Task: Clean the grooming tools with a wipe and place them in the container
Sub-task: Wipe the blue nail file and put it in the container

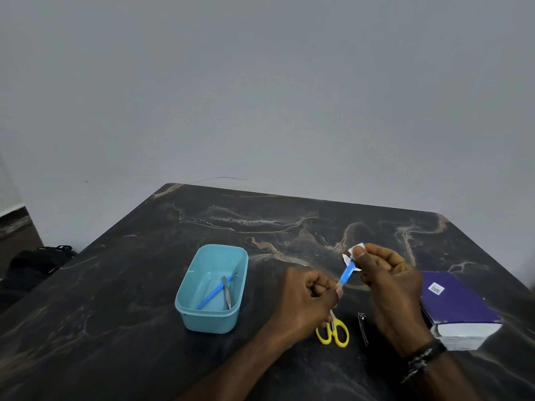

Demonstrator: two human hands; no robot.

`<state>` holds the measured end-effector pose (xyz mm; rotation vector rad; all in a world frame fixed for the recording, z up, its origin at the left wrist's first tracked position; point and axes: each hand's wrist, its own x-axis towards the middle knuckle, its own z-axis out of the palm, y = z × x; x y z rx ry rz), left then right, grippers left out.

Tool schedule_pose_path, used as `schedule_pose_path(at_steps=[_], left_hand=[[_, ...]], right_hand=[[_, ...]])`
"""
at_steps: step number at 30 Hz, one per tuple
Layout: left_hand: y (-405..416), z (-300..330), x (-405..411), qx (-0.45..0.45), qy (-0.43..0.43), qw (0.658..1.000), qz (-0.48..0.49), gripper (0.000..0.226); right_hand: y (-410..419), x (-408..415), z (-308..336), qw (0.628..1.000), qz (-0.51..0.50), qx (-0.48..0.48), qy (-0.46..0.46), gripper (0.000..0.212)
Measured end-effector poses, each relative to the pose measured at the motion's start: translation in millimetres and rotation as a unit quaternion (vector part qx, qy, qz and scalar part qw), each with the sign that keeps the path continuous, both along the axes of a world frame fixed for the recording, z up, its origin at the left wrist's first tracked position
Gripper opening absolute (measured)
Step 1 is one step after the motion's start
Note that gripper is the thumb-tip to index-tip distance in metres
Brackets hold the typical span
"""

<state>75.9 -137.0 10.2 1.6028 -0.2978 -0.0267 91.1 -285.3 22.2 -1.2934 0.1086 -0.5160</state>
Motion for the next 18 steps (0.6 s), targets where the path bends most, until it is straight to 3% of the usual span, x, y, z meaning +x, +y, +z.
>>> schedule_pose_path(at_steps=[2, 5, 9, 13, 18], left_hand=[[-3.4, -0.4, -3.7, 0.002, -0.018, 1.000, 0.017, 0.011], [-2.8, 9.6, -7.7, -0.018, -0.084, 0.988, 0.127, 0.018], [25.1, 49.7, -16.3, 0.011, -0.218, 0.933, 0.287, 0.013], [78.6, 88.2, -29.9, 0.260, -0.255, 0.849, 0.383, 0.018], [113.6, 91.6, -32.1, 0.481, -0.107, 0.787, 0.371, 0.038]], right_hand=[[0.0, 0.3, -0.2, 0.998, -0.052, -0.010, -0.031, 0.024], [8.9, -0.7, -3.4, 0.993, -0.082, -0.056, -0.066, 0.018], [20.4, -2.7, -6.6, 0.990, -0.055, -0.089, -0.095, 0.013], [23.0, -3.7, -7.6, 0.983, -0.056, -0.129, -0.115, 0.015], [26.9, -8.9, -4.8, 0.967, -0.079, -0.195, -0.141, 0.018]])
